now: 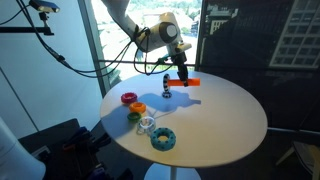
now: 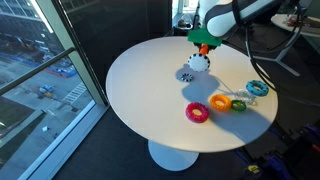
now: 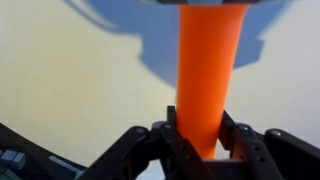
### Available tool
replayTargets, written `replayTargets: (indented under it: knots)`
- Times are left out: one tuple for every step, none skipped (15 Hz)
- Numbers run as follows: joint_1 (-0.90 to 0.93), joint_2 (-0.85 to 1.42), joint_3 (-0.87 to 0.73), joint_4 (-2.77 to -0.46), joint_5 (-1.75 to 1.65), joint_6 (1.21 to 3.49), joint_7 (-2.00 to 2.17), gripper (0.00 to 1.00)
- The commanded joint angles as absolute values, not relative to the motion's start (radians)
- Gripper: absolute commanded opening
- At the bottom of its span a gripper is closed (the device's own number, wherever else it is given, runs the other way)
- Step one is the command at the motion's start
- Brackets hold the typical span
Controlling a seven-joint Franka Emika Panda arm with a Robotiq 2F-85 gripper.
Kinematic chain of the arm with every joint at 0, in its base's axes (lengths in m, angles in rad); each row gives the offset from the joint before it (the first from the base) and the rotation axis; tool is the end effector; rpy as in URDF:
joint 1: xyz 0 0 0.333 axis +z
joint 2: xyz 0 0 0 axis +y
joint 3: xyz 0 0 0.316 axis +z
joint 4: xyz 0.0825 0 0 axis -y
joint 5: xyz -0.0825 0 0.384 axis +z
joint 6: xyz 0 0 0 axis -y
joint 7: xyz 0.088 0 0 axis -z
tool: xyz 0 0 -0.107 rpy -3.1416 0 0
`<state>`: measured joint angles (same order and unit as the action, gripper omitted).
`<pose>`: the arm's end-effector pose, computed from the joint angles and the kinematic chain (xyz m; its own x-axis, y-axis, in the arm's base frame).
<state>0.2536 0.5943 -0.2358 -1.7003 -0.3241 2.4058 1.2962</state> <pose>0.6876 0.0288 0.2696 0.5076 -0.7797 0.3667 -0.8455 -0.5326 0.0380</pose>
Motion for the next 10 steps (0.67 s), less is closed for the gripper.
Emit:
replayTargets:
  knots:
    - [0.278,0.582,-0.263,-1.698,-0.404,2.412,1.374,0.16]
    - [0.281,0.582,-0.266,-1.698,-0.424,2.413,1.391,0.16]
    - [0.284,0.582,-0.270,-1.699,-0.444,2.414,1.408,0.16]
    - [0.286,0.582,-0.273,-1.699,-0.462,2.414,1.422,0.16]
    - [0.287,0.583,-0.275,-1.699,-0.479,2.414,1.437,0.16]
    - [0.288,0.583,-0.276,-1.698,-0.495,2.413,1.450,0.16]
    - [0.289,0.584,-0.277,-1.699,-0.511,2.413,1.464,0.16]
    - [0.289,0.584,-0.278,-1.700,-0.527,2.413,1.477,0.16]
    - [0.290,0.583,-0.278,-1.702,-0.541,2.415,1.487,0.16]
    - [0.291,0.582,-0.280,-1.705,-0.559,2.416,1.500,0.16]
